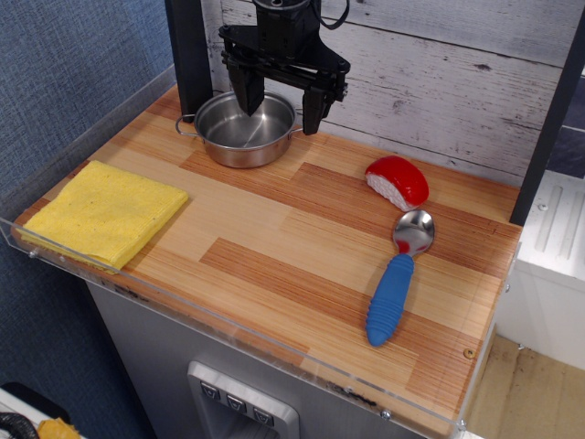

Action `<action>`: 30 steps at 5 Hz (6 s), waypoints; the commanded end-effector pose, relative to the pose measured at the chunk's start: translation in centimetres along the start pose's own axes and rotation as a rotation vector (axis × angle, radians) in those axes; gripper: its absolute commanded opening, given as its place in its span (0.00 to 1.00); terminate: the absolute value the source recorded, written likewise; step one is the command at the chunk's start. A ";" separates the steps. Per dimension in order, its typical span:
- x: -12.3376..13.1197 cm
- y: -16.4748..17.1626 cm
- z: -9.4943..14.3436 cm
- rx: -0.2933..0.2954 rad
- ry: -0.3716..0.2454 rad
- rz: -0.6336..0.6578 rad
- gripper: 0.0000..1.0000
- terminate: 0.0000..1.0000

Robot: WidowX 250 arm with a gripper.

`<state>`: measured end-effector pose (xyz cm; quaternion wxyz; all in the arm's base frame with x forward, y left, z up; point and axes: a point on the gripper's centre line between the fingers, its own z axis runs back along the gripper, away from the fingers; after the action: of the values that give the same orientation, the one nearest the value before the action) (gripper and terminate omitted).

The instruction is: Place the blue spoon in the pot

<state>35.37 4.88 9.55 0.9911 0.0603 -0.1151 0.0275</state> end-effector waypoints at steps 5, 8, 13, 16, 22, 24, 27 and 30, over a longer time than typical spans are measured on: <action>-3.7 -8.4 0.9 -0.143 0.035 0.042 1.00 0.00; -6.6 -12.4 -1.4 -0.134 0.065 -0.043 1.00 0.00; -8.2 -14.6 -4.8 -0.183 0.101 -0.046 0.00 0.00; -8.6 -13.8 -2.2 -0.203 0.109 -0.046 0.00 0.00; -3.6 -5.5 2.4 -0.123 0.069 0.781 0.00 0.00; -2.6 -0.6 0.1 -0.110 0.112 1.069 0.00 0.00; 0.9 2.9 -3.8 -0.114 0.157 1.089 0.00 0.00; 2.8 4.0 -4.6 -0.150 0.182 1.075 0.00 0.00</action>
<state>39.21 9.17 4.48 0.8472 -0.0753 -0.0211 0.5254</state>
